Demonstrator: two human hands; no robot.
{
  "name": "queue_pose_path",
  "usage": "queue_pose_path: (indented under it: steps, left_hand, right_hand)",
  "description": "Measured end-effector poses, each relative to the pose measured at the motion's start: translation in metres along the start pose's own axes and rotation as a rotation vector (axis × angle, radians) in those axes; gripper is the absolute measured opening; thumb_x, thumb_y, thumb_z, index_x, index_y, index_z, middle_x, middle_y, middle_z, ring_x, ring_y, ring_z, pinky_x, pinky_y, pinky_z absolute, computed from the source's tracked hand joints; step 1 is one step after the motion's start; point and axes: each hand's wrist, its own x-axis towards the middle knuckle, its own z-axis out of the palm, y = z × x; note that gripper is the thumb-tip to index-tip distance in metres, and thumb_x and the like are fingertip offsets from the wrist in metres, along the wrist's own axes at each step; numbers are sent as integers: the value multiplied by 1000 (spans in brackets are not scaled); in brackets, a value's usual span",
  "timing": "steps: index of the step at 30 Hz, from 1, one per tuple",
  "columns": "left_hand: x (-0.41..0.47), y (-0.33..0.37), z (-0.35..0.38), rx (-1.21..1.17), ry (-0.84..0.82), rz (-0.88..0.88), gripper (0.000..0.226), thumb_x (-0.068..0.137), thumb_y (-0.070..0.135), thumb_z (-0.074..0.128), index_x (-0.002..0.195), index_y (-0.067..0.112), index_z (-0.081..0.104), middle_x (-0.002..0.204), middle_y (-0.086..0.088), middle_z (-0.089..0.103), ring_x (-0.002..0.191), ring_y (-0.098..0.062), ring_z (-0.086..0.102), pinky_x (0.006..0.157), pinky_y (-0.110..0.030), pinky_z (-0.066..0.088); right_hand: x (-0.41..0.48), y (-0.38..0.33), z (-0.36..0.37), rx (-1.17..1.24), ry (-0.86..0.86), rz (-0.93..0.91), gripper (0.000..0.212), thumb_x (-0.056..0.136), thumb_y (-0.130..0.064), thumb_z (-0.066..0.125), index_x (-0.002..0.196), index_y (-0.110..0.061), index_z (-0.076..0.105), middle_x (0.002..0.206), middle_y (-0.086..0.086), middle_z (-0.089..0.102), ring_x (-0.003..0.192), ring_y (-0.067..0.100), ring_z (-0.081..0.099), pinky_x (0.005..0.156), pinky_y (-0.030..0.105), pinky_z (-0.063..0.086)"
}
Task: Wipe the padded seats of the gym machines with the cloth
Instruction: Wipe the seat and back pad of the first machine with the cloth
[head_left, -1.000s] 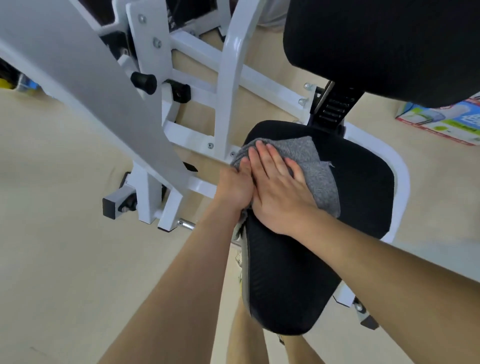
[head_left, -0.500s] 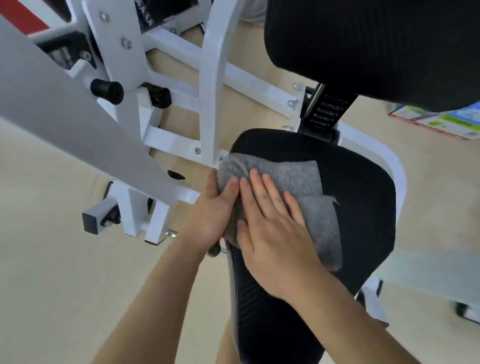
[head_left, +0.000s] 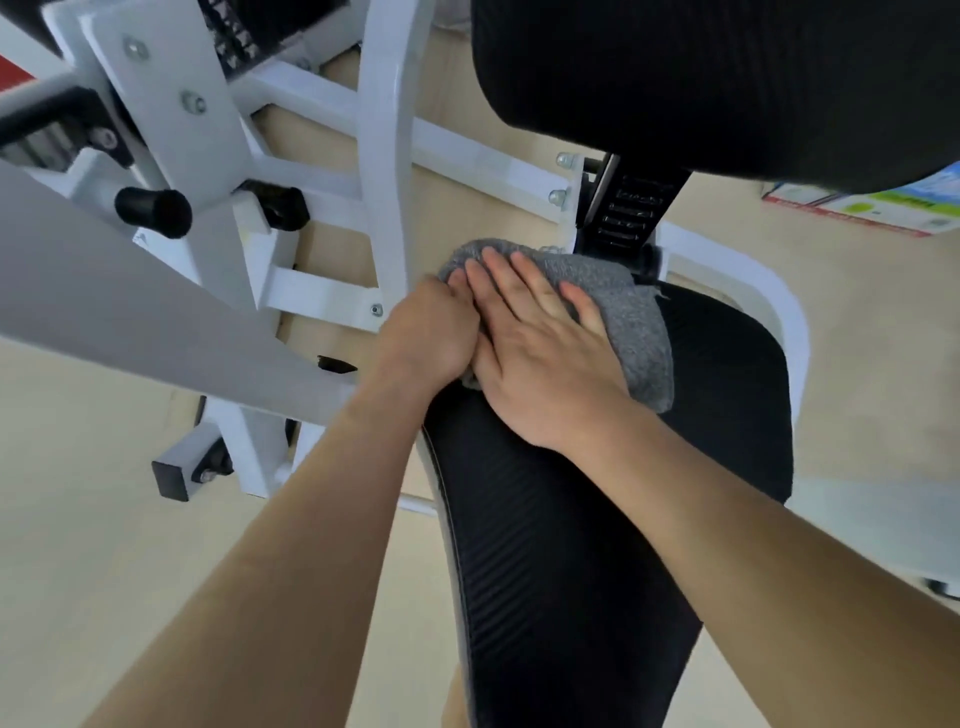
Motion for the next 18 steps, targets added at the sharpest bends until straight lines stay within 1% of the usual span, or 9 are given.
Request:
queue_pose_path:
  steps: [2, 5, 6, 8, 10, 11, 13, 16, 18]
  left_hand:
    - [19, 10, 1, 54, 3, 42, 42, 103, 31, 25, 120, 3, 52, 123, -19, 58, 115, -35, 53, 97, -40, 41]
    - [37, 25, 6, 90, 3, 144, 40, 101, 26, 28, 135, 10, 43, 128, -15, 58, 117, -30, 53, 97, -36, 38]
    - [39, 30, 9, 122, -6, 210, 43, 101, 25, 30, 143, 15, 34, 134, -12, 53, 121, -28, 50, 99, -37, 37]
    - [34, 37, 16, 251, 30, 386, 53, 97, 29, 39, 148, 25, 22, 146, -8, 40, 131, -26, 38, 105, -43, 33]
    - [23, 37, 25, 345, 134, 557, 54, 92, 37, 50, 142, 33, 31, 150, -4, 32, 137, -27, 27, 111, -50, 26]
    - [18, 35, 28, 367, 161, 626, 48, 91, 40, 52, 137, 34, 38, 148, -4, 33, 137, -27, 28, 112, -50, 24]
    - [12, 30, 30, 445, 153, 718, 40, 94, 45, 47, 131, 32, 49, 139, -4, 44, 128, -26, 39, 109, -45, 28]
    - [14, 23, 23, 525, 106, 629, 46, 97, 52, 31, 132, 28, 48, 122, -4, 56, 114, -27, 51, 96, -43, 39]
    - [27, 18, 12, 485, 58, 491, 46, 97, 53, 28, 122, 26, 55, 105, -4, 57, 103, -28, 54, 85, -42, 46]
  right_hand:
    - [16, 8, -3, 10, 21, 10, 57, 98, -43, 15, 152, -29, 5, 160, -13, 5, 146, 6, -2, 118, 36, 0]
    - [23, 21, -12, -4, 93, 18, 54, 97, -43, 21, 148, -26, 24, 144, -9, 39, 136, 13, 30, 114, 37, 13]
    - [20, 29, -15, -9, 107, 38, 52, 97, -43, 23, 146, -27, 28, 137, -7, 44, 131, 15, 36, 112, 38, 17]
    - [7, 47, -18, -31, 129, 95, 50, 98, -45, 24, 144, -28, 30, 136, -4, 46, 127, 19, 39, 110, 40, 21]
    - [-10, 67, -21, -55, 147, 169, 51, 98, -49, 23, 144, -29, 29, 139, -2, 45, 130, 20, 38, 110, 42, 22]
    - [-18, 76, -23, -56, 145, 211, 53, 97, -51, 23, 144, -28, 29, 140, -1, 44, 131, 21, 38, 110, 42, 22]
    - [-25, 85, -26, -36, 129, 287, 56, 94, -55, 26, 143, -27, 31, 139, 0, 45, 130, 22, 38, 110, 42, 22]
    - [-14, 75, -31, 6, 102, 383, 53, 92, -50, 30, 137, -23, 38, 133, 2, 47, 126, 24, 39, 107, 44, 22]
    - [4, 58, -31, 3, 82, 344, 49, 91, -45, 28, 131, -20, 44, 128, 3, 49, 121, 24, 40, 104, 46, 24]
